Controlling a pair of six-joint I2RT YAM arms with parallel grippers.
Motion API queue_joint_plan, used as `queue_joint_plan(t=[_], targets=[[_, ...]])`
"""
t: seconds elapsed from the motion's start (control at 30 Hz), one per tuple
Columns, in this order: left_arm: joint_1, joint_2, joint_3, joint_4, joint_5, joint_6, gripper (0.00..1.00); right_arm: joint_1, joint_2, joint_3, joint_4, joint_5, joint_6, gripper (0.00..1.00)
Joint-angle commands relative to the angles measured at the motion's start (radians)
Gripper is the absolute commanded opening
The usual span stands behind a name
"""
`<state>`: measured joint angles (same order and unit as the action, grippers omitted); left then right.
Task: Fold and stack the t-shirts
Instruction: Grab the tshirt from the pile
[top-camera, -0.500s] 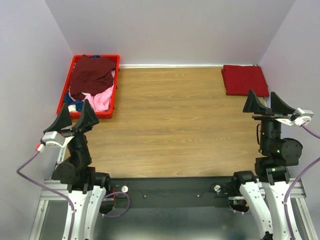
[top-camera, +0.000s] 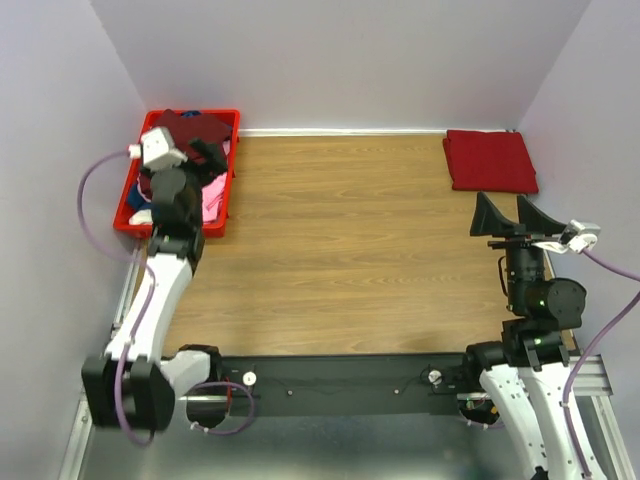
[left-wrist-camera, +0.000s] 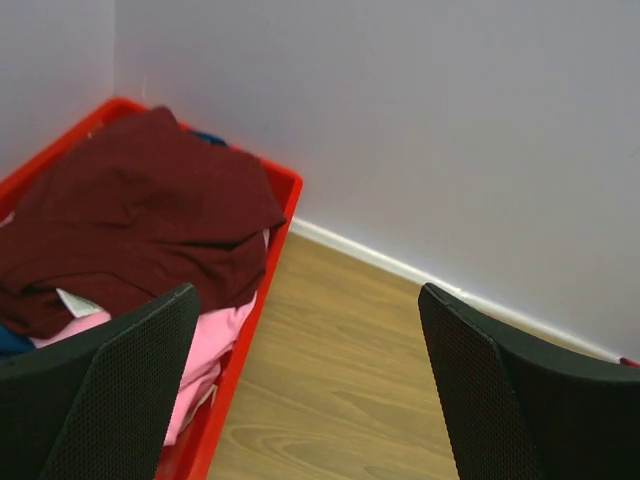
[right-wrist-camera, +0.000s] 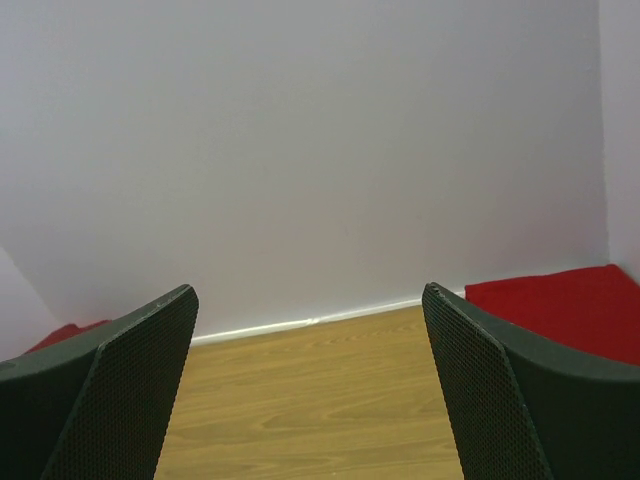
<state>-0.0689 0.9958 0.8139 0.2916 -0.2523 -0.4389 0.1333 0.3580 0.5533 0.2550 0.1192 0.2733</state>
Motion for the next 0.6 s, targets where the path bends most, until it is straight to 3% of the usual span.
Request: queue_joint_plan(t=[0.0,0.33,0.43,0.57], targets=[[0.015,0.223,0.213,-0.206,-0.021,-0.037,0.99,0.035,-0.03,-0.03,-0.019,0.02,0.012,1.0],[0.06,0.737,0.885,-0.6,-0.102,-0.08,0.97,0.08,-0.085,-0.072,-0.029,0.057,-0.011,1.0],[0.112,0.831,0.949,-0.654,-0.087,-0.092,0.96,0.086,-0.088,-0.07,-0.03,0.068,-0.019,1.0],[0.176,0.857,0.889,-0.6,-0.036,-0.144,0.93,0.091,-0.09,-0.076,-0.034,0.073,-0.02,1.0]])
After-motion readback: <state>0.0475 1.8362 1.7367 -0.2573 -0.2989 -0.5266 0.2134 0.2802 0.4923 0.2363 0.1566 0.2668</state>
